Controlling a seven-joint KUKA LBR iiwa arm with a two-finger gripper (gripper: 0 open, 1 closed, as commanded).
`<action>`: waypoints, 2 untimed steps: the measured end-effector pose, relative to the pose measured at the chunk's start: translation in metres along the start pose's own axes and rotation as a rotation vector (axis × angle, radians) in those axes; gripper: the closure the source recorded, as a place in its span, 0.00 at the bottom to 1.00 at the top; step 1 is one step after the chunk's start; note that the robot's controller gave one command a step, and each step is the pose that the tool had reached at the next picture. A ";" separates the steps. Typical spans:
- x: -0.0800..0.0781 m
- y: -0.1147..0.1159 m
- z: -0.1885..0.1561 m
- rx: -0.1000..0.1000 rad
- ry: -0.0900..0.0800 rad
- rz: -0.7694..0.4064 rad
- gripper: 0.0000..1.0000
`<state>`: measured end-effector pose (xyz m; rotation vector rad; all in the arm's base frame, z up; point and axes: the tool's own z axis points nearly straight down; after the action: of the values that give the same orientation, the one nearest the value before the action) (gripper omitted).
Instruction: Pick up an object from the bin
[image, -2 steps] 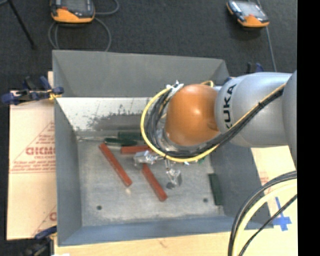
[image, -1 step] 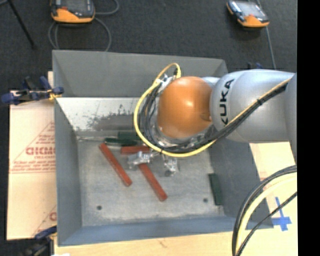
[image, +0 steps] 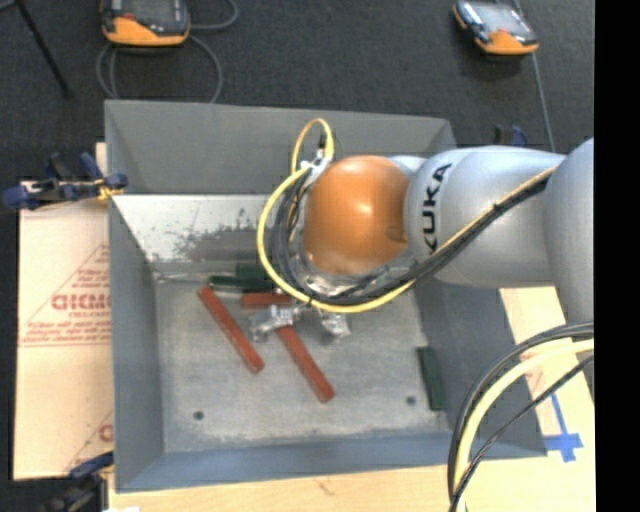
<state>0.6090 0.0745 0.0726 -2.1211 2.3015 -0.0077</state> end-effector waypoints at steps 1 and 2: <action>-0.001 -0.003 -0.002 -0.001 -0.002 0.007 0.00; 0.000 -0.002 -0.002 -0.003 -0.001 0.008 1.00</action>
Offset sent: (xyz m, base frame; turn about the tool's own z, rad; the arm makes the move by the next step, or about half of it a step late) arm 0.0000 0.0000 0.0000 0.0000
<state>0.6114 0.0746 0.0749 -2.1131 2.3107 -0.0029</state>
